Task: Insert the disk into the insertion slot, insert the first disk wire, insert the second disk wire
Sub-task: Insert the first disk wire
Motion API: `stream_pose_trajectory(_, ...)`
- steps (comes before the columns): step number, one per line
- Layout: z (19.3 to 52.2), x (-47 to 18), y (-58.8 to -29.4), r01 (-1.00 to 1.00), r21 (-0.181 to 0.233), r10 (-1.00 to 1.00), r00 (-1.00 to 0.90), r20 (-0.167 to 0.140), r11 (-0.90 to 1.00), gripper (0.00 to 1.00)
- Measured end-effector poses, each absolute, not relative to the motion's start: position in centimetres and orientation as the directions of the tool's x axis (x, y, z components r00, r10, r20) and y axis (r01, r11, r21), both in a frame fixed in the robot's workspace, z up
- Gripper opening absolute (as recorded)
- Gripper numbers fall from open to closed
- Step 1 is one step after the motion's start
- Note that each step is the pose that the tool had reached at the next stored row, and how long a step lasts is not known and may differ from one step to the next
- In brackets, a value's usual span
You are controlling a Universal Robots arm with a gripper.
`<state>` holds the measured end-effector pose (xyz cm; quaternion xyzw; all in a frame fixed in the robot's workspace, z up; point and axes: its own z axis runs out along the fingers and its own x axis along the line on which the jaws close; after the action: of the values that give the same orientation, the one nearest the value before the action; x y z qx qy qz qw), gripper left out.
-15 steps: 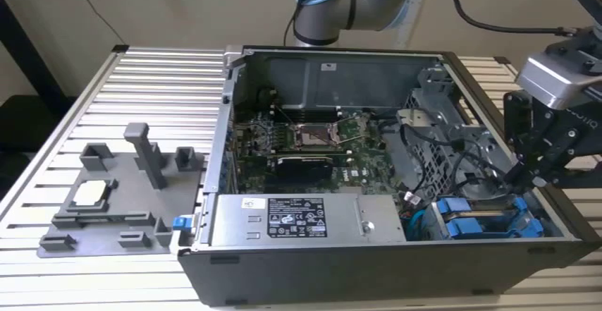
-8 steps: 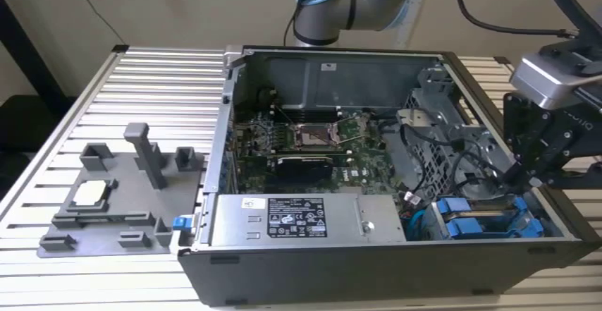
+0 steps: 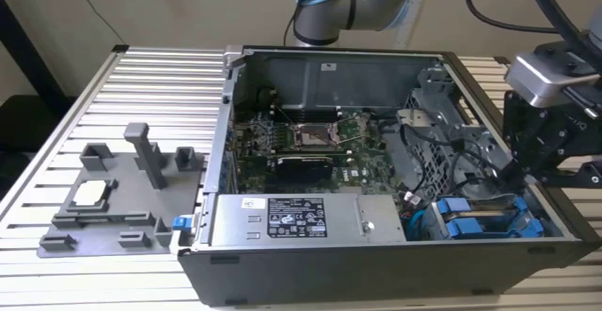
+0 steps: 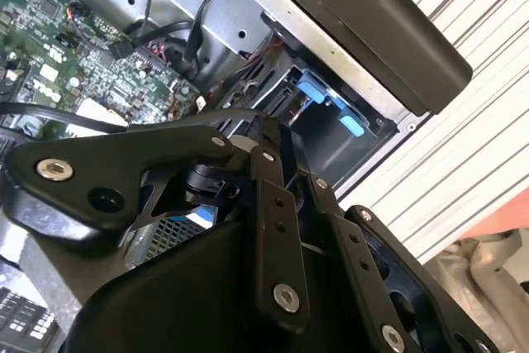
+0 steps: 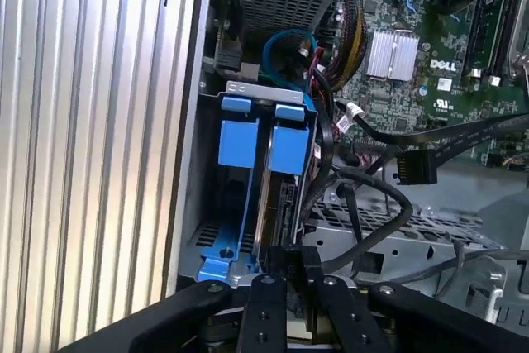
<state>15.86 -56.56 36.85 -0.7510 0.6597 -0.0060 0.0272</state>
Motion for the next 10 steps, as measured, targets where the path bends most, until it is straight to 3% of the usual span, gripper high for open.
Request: stream_pose_trajectory(10,36.67,15.86,-56.58,-0.996,-0.051,-0.997,0.071,-0.042,-0.068,0.19)
